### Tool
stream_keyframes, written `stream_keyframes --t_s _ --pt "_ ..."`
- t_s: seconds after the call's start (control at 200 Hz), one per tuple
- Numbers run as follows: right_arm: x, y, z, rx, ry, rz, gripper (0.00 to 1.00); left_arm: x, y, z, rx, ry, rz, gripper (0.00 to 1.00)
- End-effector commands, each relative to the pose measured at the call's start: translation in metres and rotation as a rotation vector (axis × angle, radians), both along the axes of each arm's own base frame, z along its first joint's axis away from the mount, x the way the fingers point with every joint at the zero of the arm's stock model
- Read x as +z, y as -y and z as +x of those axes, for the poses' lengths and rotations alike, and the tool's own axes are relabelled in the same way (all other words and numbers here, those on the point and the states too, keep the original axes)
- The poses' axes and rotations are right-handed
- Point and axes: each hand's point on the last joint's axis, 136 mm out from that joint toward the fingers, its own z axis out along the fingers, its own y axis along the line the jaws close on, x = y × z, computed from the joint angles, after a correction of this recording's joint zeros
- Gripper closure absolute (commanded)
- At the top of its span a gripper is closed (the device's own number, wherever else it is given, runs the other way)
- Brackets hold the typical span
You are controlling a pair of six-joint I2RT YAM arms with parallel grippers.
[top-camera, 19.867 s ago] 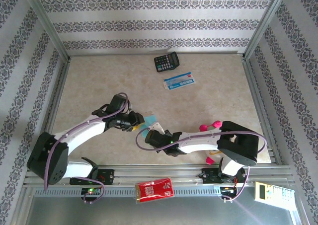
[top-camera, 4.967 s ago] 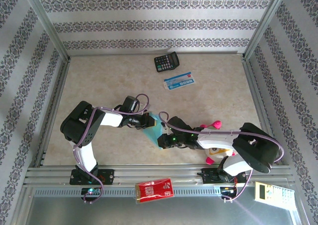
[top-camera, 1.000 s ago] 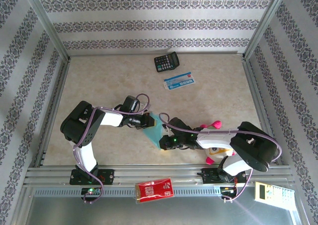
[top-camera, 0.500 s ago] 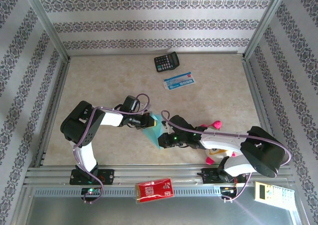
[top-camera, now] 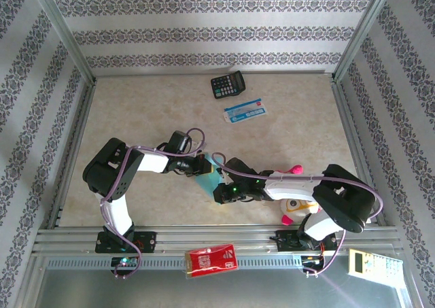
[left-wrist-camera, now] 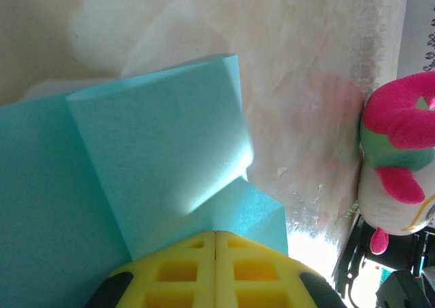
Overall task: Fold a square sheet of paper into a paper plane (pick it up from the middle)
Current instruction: Fourth fold the wing at the center of the table.
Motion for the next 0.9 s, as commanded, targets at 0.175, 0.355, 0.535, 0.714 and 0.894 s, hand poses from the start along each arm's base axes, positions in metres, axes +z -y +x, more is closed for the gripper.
stream_keyframes --t_s 0.175,0.355,0.535,0.714,0.894 --pt "-0.019 0.013 -0.005 -0.007 -0.031 -0.045 0.92 -0.049 -0.033 -0.016 0.051 -0.099 0.191 0.92" --pt "-0.023 0.016 -0.007 -0.009 -0.038 -0.054 0.92 -0.051 -0.034 -0.016 0.050 -0.102 0.193 0.92" --pt "-0.029 0.021 -0.012 -0.014 -0.051 -0.069 0.92 -0.051 -0.034 -0.016 0.051 -0.102 0.194 0.92" --pt "-0.033 0.022 -0.016 -0.019 -0.061 -0.084 0.92 -0.051 -0.034 -0.016 0.054 -0.105 0.196 0.92" --pt "-0.043 0.030 -0.027 -0.027 -0.083 -0.142 0.92 -0.054 -0.036 -0.017 0.059 -0.113 0.206 0.92"
